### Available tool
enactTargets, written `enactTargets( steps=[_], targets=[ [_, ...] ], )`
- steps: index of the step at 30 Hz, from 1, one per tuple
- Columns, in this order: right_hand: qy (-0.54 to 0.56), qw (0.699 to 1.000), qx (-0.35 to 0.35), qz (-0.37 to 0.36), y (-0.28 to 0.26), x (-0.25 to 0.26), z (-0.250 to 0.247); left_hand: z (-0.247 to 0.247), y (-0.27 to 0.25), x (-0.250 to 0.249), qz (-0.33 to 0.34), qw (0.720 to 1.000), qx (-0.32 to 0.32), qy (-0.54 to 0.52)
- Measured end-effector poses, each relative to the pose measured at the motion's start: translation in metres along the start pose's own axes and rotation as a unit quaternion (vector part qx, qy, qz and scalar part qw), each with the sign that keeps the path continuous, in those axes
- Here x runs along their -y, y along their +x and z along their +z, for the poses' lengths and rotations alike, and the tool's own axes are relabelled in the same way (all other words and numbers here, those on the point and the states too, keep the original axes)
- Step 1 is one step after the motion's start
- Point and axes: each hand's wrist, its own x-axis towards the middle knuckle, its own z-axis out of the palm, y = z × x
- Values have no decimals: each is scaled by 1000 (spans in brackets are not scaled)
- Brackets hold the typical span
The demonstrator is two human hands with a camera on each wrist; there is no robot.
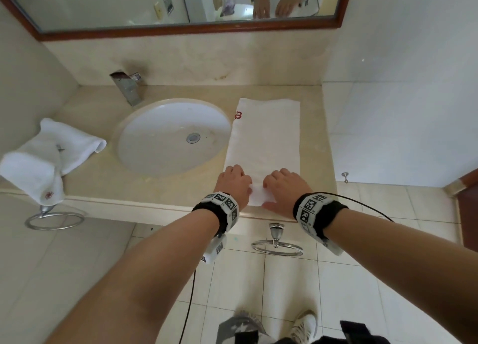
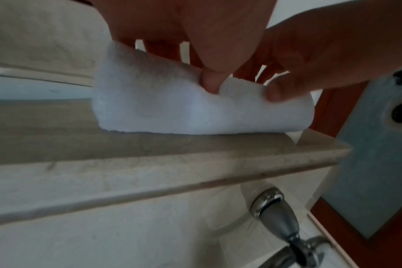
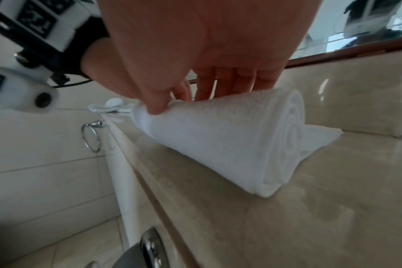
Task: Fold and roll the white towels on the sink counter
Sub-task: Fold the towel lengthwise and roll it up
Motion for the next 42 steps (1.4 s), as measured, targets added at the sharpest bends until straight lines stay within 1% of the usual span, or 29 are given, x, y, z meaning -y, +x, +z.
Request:
enactTargets(
  steps=[2, 4, 5, 7, 10, 12, 13, 15, 16, 18, 20, 22, 26, 30, 33, 35, 38, 39, 41, 42],
  targets=[
    [-5, 1000, 18, 6, 4, -1, -1, -2, 4, -1, -8, 1000, -8, -7],
    [13, 999, 28, 28, 9, -5, -3, -4, 8, 1, -14, 999, -35, -29],
    [21, 998, 34, 39, 12, -6, -3, -5, 10, 1, -4, 998, -49, -24],
    [31, 997, 48, 54, 18, -7, -6, -6, 15, 4, 45, 997, -56, 5],
    [29, 993, 82, 75, 28, -8, -12, -6, 21, 8, 126, 991, -12, 32],
    [21, 990, 99, 96, 35, -10, -17, -6, 30, 13, 160, 986, 8, 51],
    [23, 988, 108, 111, 38, -9, -18, -4, 33, 14, 166, 985, 11, 50],
    [45, 983, 103, 143, 42, -9, -20, -3, 38, 16, 165, 986, 13, 29],
    [65, 981, 90, 160, 44, -10, -19, -4, 43, 18, 169, 985, 12, 22],
    [93, 979, 53, 171, 46, -10, -18, -5, 48, 20, 176, 984, 11, 20],
    [90, 984, 25, 155, 47, -12, -17, -7, 52, 22, 178, 984, 16, 22],
    [75, 989, 20, 130, 45, -15, -20, -10, 57, 23, 169, 985, 21, 19],
    [20, 994, 57, 97, 45, -20, -28, -9, 63, 21, 138, 989, 42, 11],
    [19, 991, 85, 103, 50, -22, -22, -7, 69, 21, 137, 989, 56, 15],
    [11, 991, 95, 97, 57, -24, -19, -5, 68, 22, 115, 993, 41, -5],
    [6, 991, 101, 93, 62, -25, -18, -5, 67, 22, 110, 994, 10, -3],
    [-4, 992, 100, 79, 70, -30, -17, -7, 69, 22, 124, 991, -39, 8],
    [-13, 992, 100, 75, 72, -32, -17, -8, 69, 21, 140, 989, -40, 12],
    [-24, 991, 110, 68, 77, -37, -19, -10, 69, 19, 168, 985, -21, 32],
    [-21, 991, 115, 68, 79, -39, -21, -11, 70, 18, 172, 984, -10, 43]
  ],
)
